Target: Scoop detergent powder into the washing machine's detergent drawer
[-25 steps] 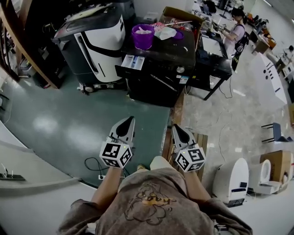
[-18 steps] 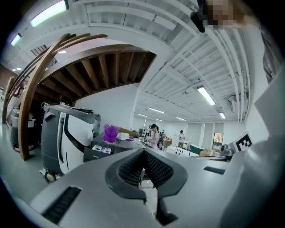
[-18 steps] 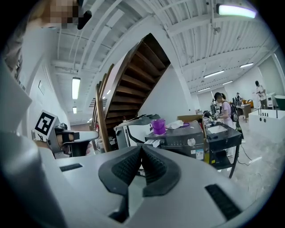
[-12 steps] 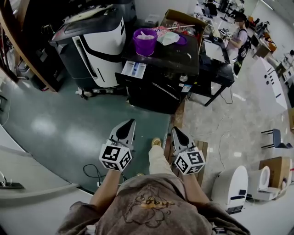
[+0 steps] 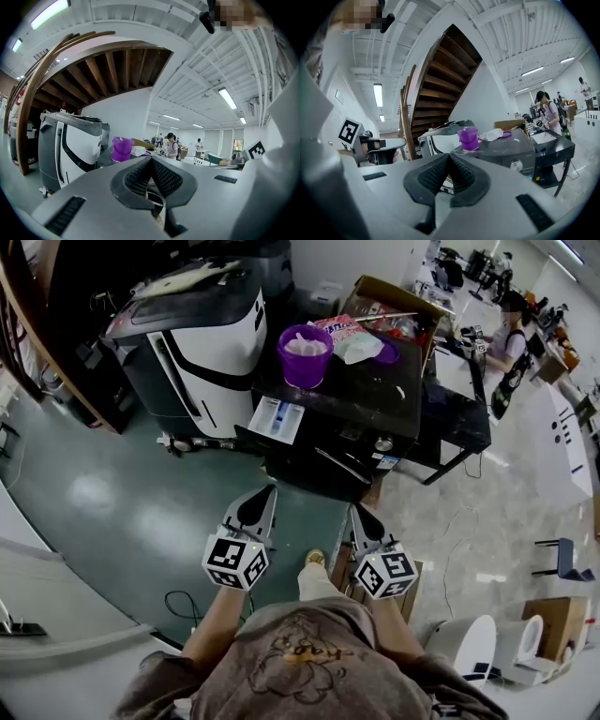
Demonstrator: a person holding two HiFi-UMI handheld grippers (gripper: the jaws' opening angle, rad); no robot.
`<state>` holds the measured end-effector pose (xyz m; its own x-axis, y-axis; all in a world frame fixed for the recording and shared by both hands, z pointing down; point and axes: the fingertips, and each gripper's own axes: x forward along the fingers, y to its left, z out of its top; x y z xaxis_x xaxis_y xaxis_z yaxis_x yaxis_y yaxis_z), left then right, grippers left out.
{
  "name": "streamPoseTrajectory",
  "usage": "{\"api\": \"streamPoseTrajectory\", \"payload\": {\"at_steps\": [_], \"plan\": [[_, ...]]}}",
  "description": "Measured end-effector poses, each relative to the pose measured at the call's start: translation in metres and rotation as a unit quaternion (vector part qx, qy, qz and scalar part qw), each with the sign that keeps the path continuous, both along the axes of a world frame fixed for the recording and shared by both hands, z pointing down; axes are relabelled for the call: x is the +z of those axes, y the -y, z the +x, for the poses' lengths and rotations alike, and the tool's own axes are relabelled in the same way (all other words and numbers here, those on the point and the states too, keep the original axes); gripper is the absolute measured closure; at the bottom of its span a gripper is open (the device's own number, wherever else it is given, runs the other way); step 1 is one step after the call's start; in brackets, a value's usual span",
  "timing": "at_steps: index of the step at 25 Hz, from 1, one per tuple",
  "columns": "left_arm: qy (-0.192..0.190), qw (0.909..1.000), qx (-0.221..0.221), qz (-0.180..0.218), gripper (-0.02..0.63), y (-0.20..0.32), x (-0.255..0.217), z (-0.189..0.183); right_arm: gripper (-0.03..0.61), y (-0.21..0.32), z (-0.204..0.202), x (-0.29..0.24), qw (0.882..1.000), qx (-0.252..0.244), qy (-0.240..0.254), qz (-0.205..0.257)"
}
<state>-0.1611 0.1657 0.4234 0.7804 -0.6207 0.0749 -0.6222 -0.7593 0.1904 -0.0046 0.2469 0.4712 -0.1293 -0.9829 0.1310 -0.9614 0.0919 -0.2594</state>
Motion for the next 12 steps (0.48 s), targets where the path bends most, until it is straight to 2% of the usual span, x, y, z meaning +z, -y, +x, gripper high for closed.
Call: {"api": "streamPoseTrajectory", "payload": {"at_steps": [12], "plan": [[-0.013, 0.9992, -0.039, 0.003, 0.594, 0.122, -0.019, 0.069, 0.586, 0.127, 0.078, -0.015, 0.999, -0.048, -0.004, 0.003]]}}
